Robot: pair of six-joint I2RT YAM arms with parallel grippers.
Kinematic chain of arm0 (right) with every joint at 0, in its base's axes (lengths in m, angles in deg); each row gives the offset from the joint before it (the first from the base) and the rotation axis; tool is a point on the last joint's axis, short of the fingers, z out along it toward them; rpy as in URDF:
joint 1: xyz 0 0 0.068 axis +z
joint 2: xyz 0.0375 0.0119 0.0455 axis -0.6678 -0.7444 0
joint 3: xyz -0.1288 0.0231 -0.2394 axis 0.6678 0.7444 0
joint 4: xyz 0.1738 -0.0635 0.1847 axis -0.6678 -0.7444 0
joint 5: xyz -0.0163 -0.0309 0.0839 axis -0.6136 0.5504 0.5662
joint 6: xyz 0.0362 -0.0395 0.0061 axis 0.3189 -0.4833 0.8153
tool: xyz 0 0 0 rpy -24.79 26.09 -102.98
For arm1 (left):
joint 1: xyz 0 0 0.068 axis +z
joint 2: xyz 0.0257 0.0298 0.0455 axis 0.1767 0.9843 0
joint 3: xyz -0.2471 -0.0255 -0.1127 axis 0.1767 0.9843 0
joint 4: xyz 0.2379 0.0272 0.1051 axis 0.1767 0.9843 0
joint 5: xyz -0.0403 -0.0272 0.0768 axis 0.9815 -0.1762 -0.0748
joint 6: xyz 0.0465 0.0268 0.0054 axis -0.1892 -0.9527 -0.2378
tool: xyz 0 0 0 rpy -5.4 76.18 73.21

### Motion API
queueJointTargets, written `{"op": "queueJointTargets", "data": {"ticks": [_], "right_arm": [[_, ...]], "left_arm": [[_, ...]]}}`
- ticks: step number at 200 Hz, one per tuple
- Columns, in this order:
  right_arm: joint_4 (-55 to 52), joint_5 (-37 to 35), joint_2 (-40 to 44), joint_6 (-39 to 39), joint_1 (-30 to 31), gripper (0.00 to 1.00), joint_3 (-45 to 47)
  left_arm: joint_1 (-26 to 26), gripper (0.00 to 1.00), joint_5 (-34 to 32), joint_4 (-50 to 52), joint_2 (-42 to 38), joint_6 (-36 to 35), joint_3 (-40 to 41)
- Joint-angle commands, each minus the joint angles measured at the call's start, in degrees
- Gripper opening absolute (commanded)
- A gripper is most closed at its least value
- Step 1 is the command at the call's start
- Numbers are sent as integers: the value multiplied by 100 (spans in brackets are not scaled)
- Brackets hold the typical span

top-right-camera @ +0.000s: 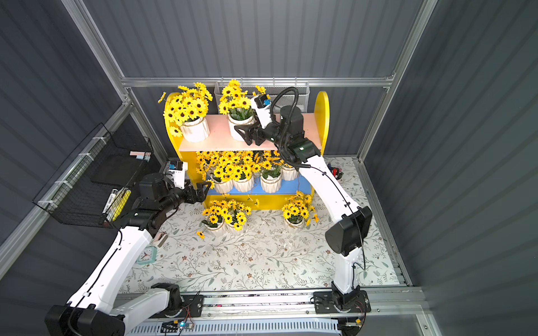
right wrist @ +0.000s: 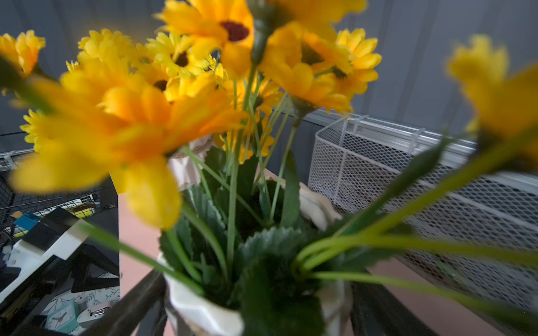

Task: Take the sunflower pots off the shelves
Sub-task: Pick up the sunflower pot from the shelf.

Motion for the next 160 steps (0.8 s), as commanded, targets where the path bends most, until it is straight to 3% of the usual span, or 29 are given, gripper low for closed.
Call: {"op": "queueJointTargets", "data": {"ticks": [1, 34, 58, 160], "right_arm": [[133, 31, 516, -33, -198, 65, 599], [41, 48, 1018, -201, -373, 72, 1085], [-211, 73, 1019, -279, -382, 99, 939], [184, 210, 555, 306, -399, 99, 656]], "left_arm": [[36, 99, 128, -116, -127, 53, 104], [36, 99, 176, -172, -103, 44, 106], [36, 99, 204, -231, -95, 18, 100], [36, 100, 222, -285, -75, 9, 118]]}}
